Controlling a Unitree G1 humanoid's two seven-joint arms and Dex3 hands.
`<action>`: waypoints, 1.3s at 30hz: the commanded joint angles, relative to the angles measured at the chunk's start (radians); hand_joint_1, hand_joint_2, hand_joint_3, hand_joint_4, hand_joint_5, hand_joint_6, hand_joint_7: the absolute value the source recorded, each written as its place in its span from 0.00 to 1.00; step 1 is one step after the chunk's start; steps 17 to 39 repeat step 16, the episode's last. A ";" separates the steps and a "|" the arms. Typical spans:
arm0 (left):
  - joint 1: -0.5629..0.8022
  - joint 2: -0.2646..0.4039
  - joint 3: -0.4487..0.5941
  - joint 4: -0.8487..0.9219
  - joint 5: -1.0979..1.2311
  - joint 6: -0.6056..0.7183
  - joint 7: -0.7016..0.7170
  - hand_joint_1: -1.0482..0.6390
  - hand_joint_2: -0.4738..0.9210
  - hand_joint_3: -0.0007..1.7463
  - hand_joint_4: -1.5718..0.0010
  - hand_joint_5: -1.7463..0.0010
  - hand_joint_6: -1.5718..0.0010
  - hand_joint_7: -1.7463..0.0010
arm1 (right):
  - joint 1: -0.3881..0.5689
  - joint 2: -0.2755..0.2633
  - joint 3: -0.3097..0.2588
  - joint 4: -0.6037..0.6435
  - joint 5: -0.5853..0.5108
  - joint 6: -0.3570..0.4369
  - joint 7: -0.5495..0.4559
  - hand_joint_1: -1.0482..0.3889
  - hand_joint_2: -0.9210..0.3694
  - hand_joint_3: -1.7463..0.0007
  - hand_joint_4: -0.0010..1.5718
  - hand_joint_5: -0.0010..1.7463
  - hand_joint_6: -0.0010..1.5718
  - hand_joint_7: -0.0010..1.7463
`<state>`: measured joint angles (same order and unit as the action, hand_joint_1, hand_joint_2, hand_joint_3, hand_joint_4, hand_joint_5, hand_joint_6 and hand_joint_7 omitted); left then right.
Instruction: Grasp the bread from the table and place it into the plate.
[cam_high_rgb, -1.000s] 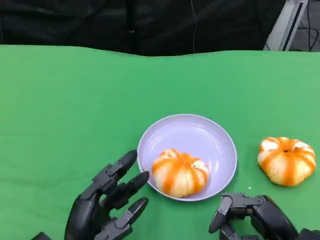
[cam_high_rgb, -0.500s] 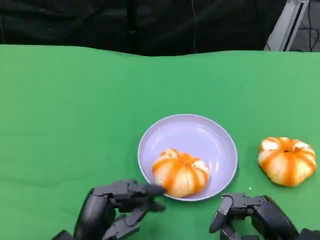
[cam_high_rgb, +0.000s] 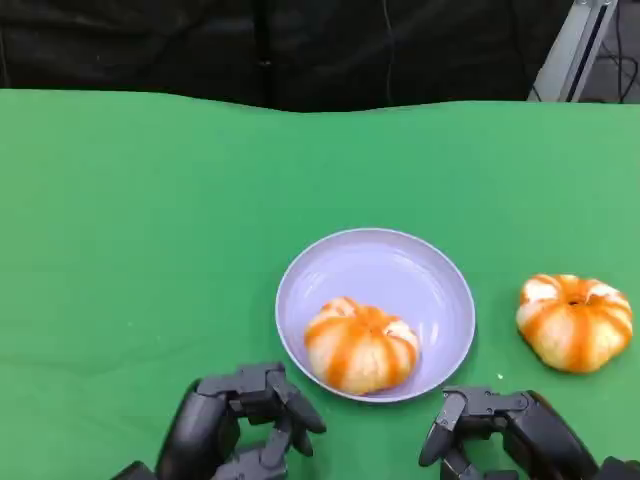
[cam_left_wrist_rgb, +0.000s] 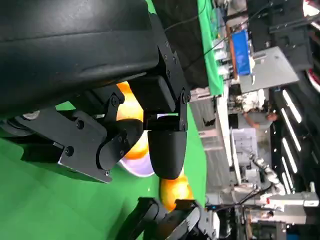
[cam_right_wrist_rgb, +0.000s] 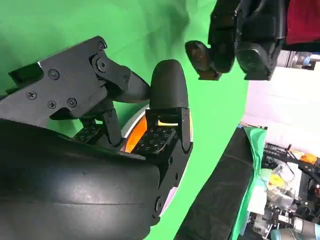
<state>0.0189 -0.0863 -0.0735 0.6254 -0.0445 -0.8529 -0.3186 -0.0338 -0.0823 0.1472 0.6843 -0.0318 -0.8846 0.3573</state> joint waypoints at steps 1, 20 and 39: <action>-0.010 0.016 -0.006 0.022 -0.013 -0.015 -0.015 0.59 0.71 0.63 0.45 0.13 0.38 0.34 | 0.007 -0.018 -0.009 -0.010 0.014 -0.003 0.005 0.63 0.22 0.47 0.51 0.85 0.54 0.66; -0.001 0.010 -0.012 0.024 -0.016 -0.030 -0.013 0.59 0.71 0.64 0.45 0.12 0.40 0.33 | 0.007 -0.022 -0.023 -0.007 0.022 -0.011 0.013 0.63 0.22 0.48 0.51 0.84 0.53 0.66; -0.001 0.010 -0.012 0.024 -0.016 -0.030 -0.013 0.59 0.71 0.64 0.45 0.12 0.40 0.33 | 0.007 -0.022 -0.023 -0.007 0.022 -0.011 0.013 0.63 0.22 0.48 0.51 0.84 0.53 0.66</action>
